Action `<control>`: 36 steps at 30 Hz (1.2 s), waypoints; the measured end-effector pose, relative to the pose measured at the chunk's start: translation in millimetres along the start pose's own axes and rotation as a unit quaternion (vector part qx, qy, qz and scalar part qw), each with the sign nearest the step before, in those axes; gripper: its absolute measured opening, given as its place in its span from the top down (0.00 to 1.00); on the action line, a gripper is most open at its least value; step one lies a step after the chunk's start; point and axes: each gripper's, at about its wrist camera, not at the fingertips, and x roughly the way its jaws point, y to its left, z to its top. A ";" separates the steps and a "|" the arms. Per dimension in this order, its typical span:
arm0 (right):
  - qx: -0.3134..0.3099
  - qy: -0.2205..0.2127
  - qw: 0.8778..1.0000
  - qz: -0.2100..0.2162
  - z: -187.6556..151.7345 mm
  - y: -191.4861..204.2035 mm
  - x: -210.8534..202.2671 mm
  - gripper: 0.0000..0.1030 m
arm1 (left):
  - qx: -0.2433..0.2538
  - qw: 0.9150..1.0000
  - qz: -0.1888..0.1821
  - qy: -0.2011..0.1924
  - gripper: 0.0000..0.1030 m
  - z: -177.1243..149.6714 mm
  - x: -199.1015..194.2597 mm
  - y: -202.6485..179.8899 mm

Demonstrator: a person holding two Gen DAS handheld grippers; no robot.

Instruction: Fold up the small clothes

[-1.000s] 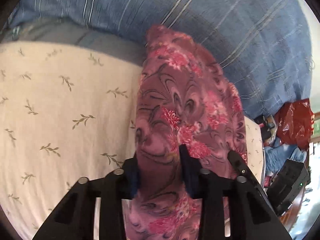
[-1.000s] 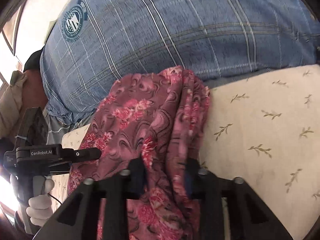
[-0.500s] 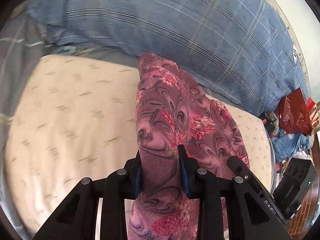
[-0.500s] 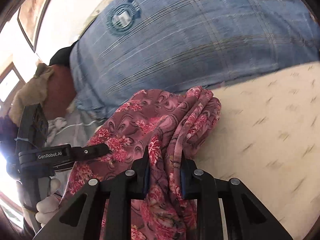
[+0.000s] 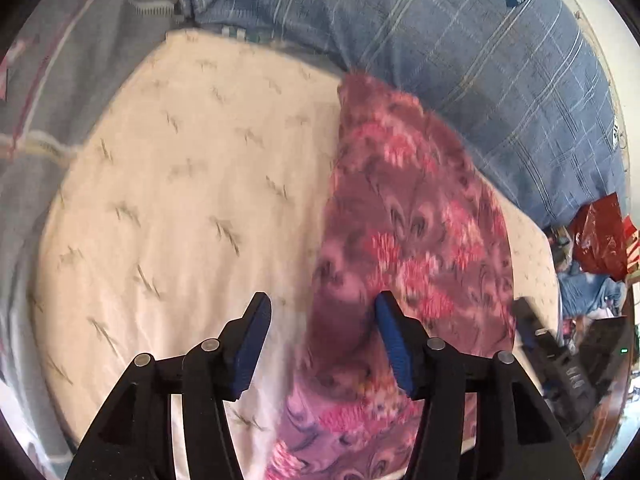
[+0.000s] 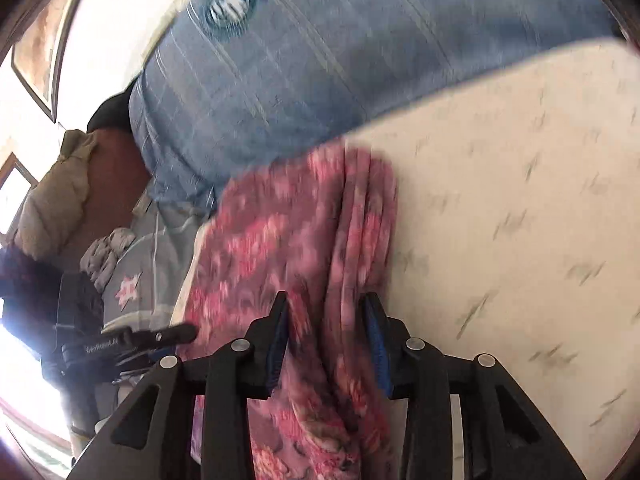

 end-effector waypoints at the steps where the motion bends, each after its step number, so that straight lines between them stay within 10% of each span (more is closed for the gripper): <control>1: 0.004 -0.015 1.000 0.004 6.5 0.2 -4.0 0.61 | 0.004 1.000 -0.001 -0.005 0.48 5.9 -1.2 -3.5; 8: -0.001 0.018 1.000 -0.013 47.5 7.8 48.1 0.62 | 0.034 0.999 0.019 0.020 0.47 54.4 37.2 -35.9; 11: -0.019 0.061 0.998 -0.018 55.6 5.8 78.3 0.95 | 0.039 0.999 0.018 0.026 0.47 66.7 44.2 -39.3; 17: -0.081 0.006 0.997 0.020 69.4 19.6 57.9 0.96 | 0.038 0.999 0.038 0.009 0.44 92.9 76.4 -46.1; 22: -0.026 0.057 0.998 0.001 63.7 -21.6 87.9 0.96 | 0.022 0.999 0.015 0.026 0.45 101.0 89.4 -37.6; 30: 0.017 0.026 0.997 0.075 42.8 -13.3 21.4 0.81 | 0.084 0.996 -0.013 0.008 0.42 36.0 38.8 -23.5; 36: -0.041 0.041 0.998 -0.005 20.2 -7.2 32.7 0.94 | 0.098 0.995 0.026 0.013 0.43 14.1 48.6 -26.8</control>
